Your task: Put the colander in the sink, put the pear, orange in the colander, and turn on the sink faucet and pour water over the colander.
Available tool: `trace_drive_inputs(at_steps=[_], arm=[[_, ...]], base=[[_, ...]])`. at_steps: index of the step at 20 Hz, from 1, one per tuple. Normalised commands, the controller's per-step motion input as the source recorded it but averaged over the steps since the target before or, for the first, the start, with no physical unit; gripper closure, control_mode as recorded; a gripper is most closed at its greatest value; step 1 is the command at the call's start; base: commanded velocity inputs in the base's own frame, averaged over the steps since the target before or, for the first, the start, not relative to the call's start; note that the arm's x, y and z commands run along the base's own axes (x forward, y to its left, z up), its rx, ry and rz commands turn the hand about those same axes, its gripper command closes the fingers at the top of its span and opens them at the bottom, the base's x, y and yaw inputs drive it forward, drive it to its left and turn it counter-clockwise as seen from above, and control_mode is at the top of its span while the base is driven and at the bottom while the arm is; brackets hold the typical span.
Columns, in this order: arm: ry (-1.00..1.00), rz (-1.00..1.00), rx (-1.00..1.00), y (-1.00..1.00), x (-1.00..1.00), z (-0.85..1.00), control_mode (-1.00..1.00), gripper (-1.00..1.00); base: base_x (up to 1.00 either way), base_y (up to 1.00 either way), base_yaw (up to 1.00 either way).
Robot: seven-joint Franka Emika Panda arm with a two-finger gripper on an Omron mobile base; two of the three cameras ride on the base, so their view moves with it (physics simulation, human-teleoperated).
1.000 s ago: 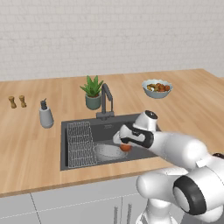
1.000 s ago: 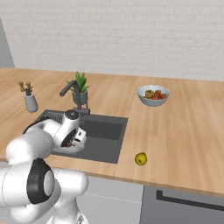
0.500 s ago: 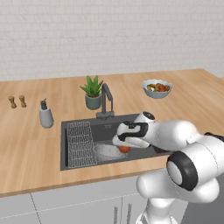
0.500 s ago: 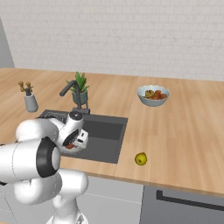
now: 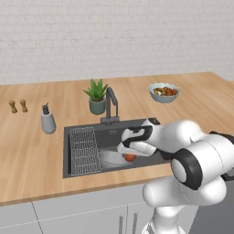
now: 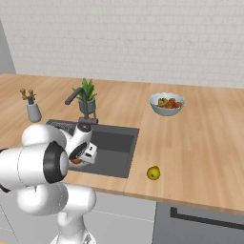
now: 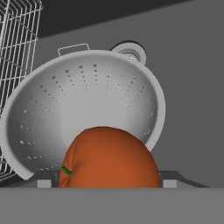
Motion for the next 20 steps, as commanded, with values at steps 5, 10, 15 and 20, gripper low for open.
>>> trace_drive_inputs(at_steps=[5, 10, 15, 20], arm=[[-0.01, 0.00, 0.00, 0.13, 0.01, 0.00, -1.00, -1.00], [-0.05, 0.01, 0.00, 0.23, 0.05, 0.00, -1.00, -1.00], [-0.02, 0.00, 0.00, 0.12, 0.09, 0.00, -1.00, -1.00], [-0.05, 0.00, 0.00, -0.01, -0.01, 0.34, -1.00, -1.00]], base=[[0.00, 0.00, 0.00], [0.00, 0.00, 0.00], [0.00, 0.00, 0.00], [0.00, 0.00, 0.00]])
